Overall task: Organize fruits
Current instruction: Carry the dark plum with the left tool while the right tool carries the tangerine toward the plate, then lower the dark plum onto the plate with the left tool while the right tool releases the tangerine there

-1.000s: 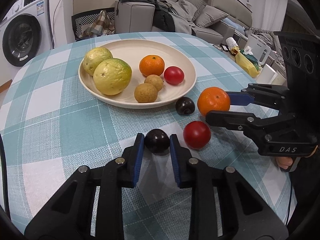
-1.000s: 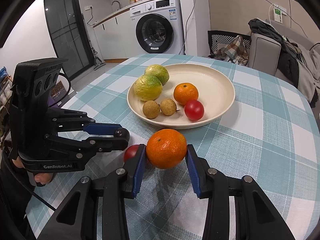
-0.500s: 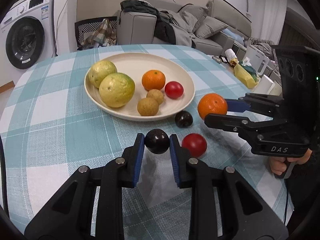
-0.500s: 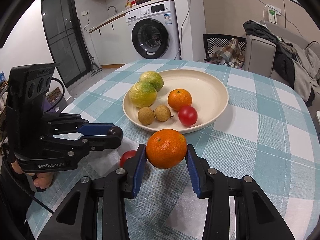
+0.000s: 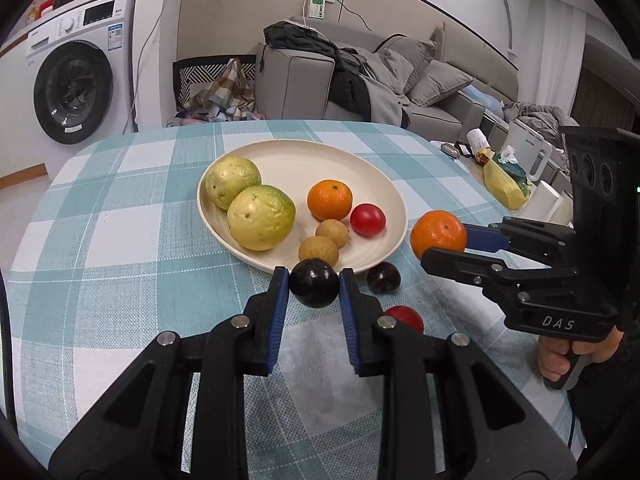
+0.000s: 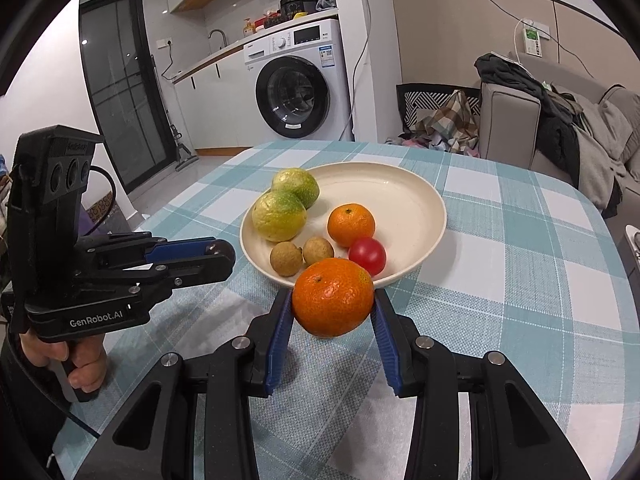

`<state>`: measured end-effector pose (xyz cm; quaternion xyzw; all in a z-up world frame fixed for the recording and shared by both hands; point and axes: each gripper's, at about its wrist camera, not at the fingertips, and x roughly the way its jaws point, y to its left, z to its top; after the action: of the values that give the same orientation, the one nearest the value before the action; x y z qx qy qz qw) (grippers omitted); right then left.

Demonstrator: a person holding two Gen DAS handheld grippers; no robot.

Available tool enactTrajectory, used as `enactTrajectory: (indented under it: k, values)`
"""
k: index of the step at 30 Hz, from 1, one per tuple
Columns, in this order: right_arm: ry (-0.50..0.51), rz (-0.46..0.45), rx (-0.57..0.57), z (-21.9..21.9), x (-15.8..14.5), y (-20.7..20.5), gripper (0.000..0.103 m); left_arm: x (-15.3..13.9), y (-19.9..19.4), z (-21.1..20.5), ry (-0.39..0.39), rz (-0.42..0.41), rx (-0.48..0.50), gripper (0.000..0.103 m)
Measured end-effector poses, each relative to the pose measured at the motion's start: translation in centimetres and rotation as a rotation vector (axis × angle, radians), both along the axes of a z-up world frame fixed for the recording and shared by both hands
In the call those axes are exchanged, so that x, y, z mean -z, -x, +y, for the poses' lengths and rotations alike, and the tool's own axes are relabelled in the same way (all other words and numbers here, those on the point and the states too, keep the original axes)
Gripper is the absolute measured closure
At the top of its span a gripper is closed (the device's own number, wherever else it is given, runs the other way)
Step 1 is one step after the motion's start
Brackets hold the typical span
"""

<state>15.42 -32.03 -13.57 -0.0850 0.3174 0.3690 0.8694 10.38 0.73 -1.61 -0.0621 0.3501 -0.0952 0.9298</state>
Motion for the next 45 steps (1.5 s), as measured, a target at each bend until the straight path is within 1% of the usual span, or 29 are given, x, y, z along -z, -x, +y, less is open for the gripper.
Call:
enactTrajectory:
  k: [4, 7, 11, 20, 27, 37, 45]
  values:
    - [-0.023, 0.008, 0.021, -0.1, -0.3, -0.4, 0.062, -0.1, 0.0, -0.3, -0.011, -0.003, 0.000, 0.080]
    - [-0.023, -0.002, 0.045, -0.2, -0.6, -0.8, 0.062, -0.3, -0.2, -0.3, -0.014, -0.006, -0.007, 0.080]
    - [-0.029, 0.008, 0.062, -0.3, -1.0, -1.6, 0.062, -0.6, -0.7, -0.2, -0.029, -0.010, -0.023, 0.080]
    - [-0.013, 0.001, 0.045, 1.0, -1.2, -1.9, 0.062, -1.0, -2.1, 0.2, -0.037, -0.009, -0.033, 0.080]
    - [-0.007, 0.004, 0.040, 1.7, -1.0, -2.5, 0.062, -0.6, -3.7, 0.4, -0.047, 0.008, -0.040, 0.080]
    - [-0.041, 0.052, 0.037, 2.2, -0.3, -3.4, 0.062, 0.9, -4.9, 0.1, -0.055, 0.020, -0.039, 0.080]
    - [0.001, 0.036, 0.027, 3.0, 0.3, -3.1, 0.062, 1.6, -5.2, 0.0, -0.068, 0.021, -0.042, 0.080]
